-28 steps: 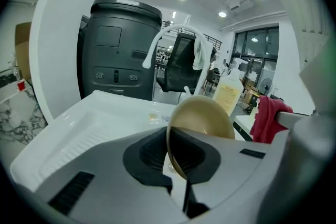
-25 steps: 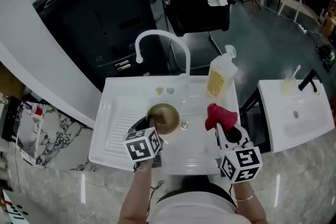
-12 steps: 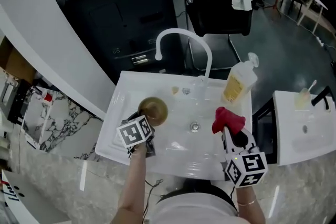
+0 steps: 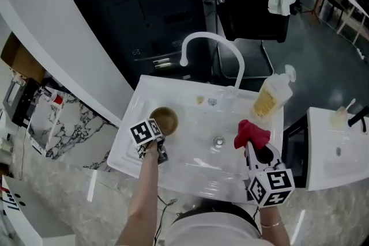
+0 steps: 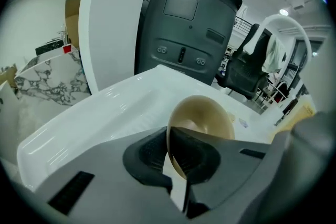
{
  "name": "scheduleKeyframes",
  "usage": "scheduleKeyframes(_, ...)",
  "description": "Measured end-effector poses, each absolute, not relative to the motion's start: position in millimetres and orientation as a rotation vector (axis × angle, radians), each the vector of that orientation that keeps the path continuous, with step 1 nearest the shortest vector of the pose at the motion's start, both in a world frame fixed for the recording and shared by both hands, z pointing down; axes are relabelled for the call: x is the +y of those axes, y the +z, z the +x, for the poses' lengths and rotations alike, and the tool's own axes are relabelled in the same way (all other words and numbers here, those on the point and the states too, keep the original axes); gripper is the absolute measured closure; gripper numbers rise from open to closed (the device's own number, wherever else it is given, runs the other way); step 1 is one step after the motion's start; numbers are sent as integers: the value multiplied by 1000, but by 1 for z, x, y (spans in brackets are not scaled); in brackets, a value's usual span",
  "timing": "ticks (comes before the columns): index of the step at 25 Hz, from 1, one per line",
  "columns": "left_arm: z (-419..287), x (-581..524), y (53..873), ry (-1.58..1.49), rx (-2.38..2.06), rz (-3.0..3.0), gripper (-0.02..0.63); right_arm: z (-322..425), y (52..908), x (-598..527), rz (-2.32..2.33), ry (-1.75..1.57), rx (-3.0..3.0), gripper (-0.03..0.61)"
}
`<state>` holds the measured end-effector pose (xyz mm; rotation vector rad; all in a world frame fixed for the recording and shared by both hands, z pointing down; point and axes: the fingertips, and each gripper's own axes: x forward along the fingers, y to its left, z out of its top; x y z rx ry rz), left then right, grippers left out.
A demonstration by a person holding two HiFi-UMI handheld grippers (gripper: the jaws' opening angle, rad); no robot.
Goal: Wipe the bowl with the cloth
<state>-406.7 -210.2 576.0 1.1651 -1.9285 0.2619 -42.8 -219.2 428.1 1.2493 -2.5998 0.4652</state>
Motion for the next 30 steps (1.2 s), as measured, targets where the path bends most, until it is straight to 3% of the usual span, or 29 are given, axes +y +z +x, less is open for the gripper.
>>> scheduleKeyframes(30,-447,-212,629,299,-1925,900,583,-26,440,-233,1231,504,-2571,526)
